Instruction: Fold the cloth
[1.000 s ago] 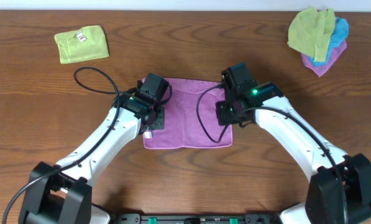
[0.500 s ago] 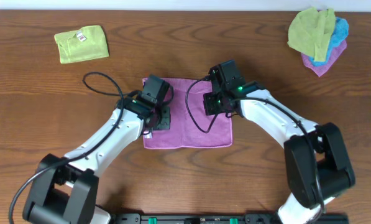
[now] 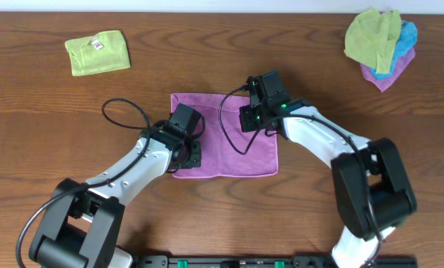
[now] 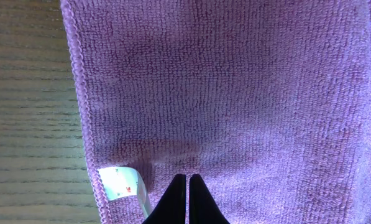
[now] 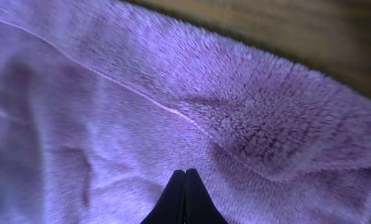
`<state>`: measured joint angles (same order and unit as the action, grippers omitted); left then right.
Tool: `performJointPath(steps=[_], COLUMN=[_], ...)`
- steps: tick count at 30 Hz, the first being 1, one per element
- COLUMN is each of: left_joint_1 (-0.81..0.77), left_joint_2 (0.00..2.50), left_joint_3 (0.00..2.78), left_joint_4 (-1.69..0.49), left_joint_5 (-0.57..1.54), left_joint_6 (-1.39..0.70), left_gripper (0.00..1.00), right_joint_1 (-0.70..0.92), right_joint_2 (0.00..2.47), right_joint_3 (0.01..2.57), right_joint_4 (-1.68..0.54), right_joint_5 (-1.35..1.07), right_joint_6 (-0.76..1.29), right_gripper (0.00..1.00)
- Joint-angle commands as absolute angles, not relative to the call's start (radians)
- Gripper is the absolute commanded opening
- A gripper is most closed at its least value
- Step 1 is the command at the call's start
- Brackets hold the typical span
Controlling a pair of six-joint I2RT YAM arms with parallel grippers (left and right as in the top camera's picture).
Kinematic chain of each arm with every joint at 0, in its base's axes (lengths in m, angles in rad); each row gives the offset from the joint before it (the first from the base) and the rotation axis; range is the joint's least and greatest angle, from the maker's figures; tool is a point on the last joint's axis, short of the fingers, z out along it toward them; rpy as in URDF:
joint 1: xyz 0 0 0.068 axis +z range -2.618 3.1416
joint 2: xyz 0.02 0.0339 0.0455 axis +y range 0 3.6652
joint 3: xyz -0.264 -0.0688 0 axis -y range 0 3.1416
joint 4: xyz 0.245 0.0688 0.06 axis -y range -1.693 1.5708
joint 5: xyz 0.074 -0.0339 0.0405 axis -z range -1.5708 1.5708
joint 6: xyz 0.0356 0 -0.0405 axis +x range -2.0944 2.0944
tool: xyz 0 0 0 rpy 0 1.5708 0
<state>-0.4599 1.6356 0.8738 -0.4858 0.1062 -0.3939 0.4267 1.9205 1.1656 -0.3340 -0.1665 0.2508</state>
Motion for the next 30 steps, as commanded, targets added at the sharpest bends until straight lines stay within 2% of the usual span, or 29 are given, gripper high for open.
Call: performJointPath(steps=[1, 20, 30], left_joint_1=[-0.458, -0.458, -0.458], left_joint_2=[1.65, 1.65, 1.65], left_joint_3=[0.87, 0.87, 0.843], left_joint_4=[-0.485, -0.517, -0.509], left_joint_5=[0.118, 0.122, 0.121], left_joint_6=[-0.404, -0.397, -0.397], left_gripper=[0.06, 0.06, 0.06], right_joint_1=[0.424, 0.363, 0.306], right_joint_2=[1.95, 2.075, 2.075], right_joint_3=[1.17, 1.208, 1.29], right_joint_4=[-0.313, -0.125, -0.114], right_joint_5=[-0.173, -0.067, -0.092], right_joint_6=[0.239, 0.238, 0.24], right_gripper=[0.02, 0.02, 0.02])
